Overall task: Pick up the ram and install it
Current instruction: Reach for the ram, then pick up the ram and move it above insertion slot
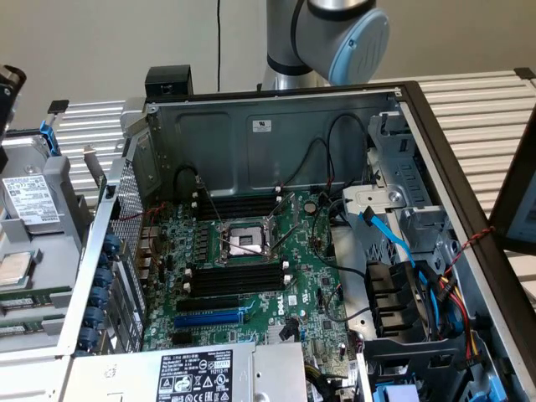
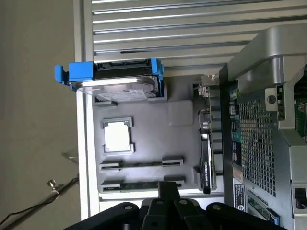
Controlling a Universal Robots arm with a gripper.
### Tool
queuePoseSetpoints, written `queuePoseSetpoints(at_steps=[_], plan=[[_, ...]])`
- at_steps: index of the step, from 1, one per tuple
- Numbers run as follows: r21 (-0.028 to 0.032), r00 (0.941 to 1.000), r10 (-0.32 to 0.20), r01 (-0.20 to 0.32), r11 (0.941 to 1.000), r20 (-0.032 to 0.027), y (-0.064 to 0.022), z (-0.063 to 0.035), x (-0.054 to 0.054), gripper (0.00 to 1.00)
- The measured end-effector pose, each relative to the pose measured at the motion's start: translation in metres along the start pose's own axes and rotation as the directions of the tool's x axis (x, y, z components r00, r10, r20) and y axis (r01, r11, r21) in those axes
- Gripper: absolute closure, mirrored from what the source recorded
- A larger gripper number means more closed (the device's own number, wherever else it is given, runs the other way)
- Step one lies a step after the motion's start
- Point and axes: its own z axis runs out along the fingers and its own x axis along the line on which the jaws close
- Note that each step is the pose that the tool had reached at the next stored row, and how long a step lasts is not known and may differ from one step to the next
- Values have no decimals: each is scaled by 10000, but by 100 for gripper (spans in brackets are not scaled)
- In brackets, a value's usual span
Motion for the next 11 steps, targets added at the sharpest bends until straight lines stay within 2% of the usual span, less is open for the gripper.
queuePoseSetpoints(at_steps=[11], plan=[[1,10000,-1,1,10000,-2,-1,0,3,89]])
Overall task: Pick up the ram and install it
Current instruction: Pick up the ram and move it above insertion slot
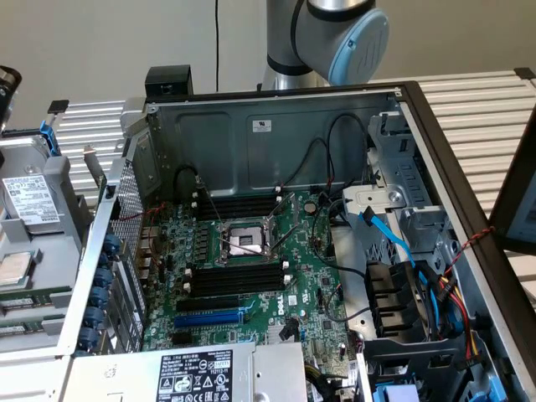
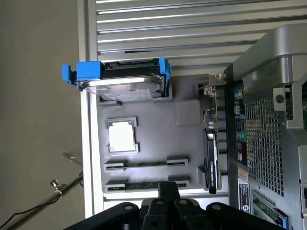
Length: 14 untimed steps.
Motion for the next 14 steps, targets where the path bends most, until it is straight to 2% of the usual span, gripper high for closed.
queuePoseSetpoints(at_steps=[5,7,8,11,14], plan=[[0,10000,0,0,10000,0,0,0,0,89],[-2,10000,-2,2,10000,31,3,15,9,89],[0,9999,-106,106,9999,42,2,24,9,89],[20,9980,-640,640,9980,15,1,39,8,89],[37,9930,-1181,1182,9930,-14,0,55,7,89]])
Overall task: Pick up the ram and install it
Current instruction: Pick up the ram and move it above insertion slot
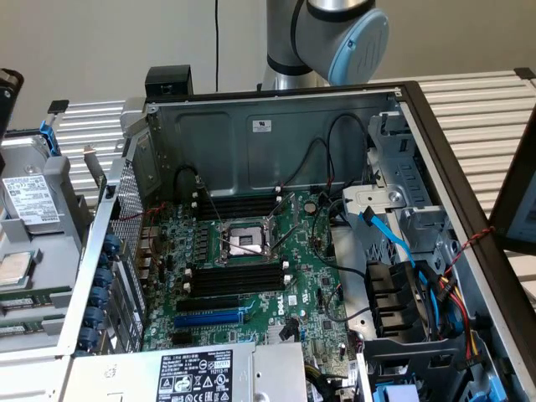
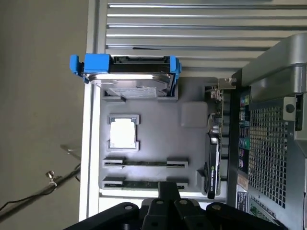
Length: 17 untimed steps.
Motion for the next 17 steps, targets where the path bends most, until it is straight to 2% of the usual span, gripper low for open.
queuePoseSetpoints(at_steps=[4,8,9,10,11,14,17], plan=[[21,9973,-734,734,9973,-36,-1,22,-1,89],[38,9893,-1457,1457,9893,-73,-2,45,-2,89],[45,9832,-1823,1824,9832,-93,-3,56,-2,88],[48,9798,-1999,1999,9798,-103,-3,61,-2,88],[51,9762,-2164,2164,9763,-112,-3,66,-2,81],[59,9627,-2702,2703,9628,-143,-4,83,-3,81],[68,9466,-3221,3222,9466,-172,-5,99,-3,81]])
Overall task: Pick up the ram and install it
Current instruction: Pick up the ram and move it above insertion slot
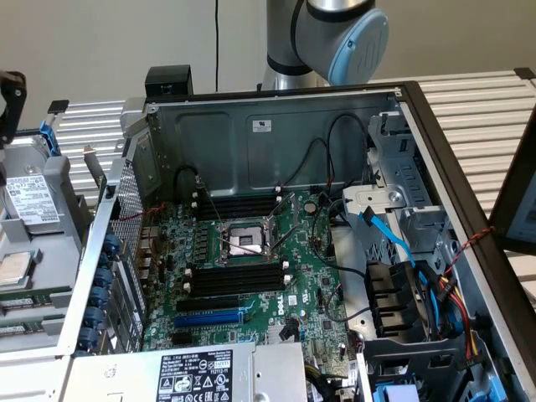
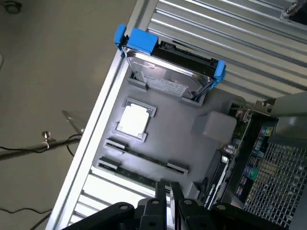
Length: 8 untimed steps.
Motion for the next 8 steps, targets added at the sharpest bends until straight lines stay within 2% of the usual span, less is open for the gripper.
queuePoseSetpoints(at_steps=[4,8], plan=[[22,9973,-728,729,9973,-39,-1,21,0,81],[40,9895,-1442,1443,9895,-77,-2,43,-1,81]])
